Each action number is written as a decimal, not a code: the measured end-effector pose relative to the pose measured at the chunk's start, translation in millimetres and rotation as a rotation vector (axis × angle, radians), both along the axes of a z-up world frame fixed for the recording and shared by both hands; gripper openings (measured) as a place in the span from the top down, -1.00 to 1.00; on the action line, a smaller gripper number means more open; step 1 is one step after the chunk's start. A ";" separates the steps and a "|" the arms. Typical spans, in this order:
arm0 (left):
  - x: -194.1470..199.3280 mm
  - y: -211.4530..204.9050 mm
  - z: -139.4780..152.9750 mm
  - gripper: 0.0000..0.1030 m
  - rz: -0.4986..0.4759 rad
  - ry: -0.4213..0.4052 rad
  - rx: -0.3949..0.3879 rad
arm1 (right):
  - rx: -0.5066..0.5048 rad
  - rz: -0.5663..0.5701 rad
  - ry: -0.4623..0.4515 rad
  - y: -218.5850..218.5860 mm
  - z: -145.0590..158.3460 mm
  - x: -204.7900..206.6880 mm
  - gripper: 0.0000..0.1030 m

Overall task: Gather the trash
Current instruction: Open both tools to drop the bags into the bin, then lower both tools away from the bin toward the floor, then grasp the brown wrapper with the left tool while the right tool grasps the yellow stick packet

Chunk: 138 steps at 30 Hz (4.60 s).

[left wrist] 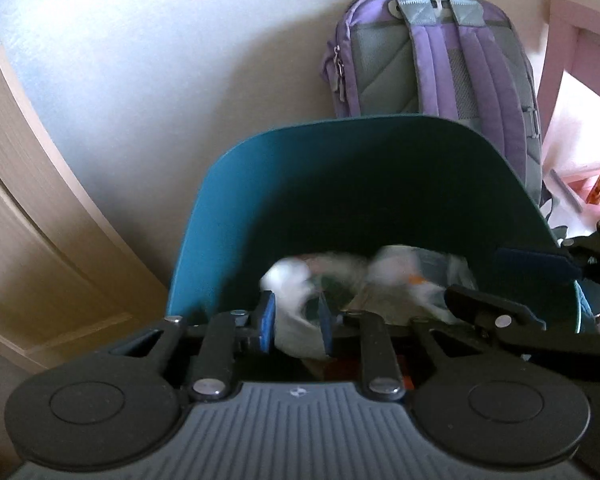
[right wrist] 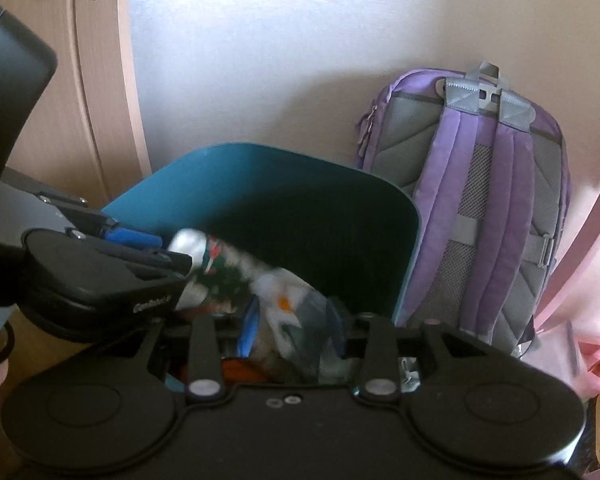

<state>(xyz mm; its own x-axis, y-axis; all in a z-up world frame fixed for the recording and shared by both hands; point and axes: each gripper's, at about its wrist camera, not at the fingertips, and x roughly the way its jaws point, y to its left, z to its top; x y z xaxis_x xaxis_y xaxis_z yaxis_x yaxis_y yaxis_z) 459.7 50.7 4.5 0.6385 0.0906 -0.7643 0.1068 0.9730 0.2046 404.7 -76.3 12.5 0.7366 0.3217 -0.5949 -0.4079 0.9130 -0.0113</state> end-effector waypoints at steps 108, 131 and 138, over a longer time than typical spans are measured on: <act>-120.6 21.5 -593.5 -0.97 -0.135 0.645 -0.223 | -0.468 0.480 0.614 46.0 -592.5 -129.8 0.01; -118.4 6.5 -615.8 0.36 -0.156 0.676 -0.218 | -0.567 0.603 0.555 62.0 -612.8 -136.7 0.52; -124.0 10.2 -600.9 0.55 -0.167 0.647 -0.240 | -0.557 0.603 0.591 60.3 -598.8 -138.8 0.59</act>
<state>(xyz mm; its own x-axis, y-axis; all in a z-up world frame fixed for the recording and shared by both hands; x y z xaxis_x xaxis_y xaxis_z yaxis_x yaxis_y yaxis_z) 335.7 60.9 -596.4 0.0401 -0.1875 -0.9814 0.2862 0.9432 -0.1685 265.9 -16.0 -586.3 0.0818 0.1078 -0.9908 -0.8774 0.4793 -0.0203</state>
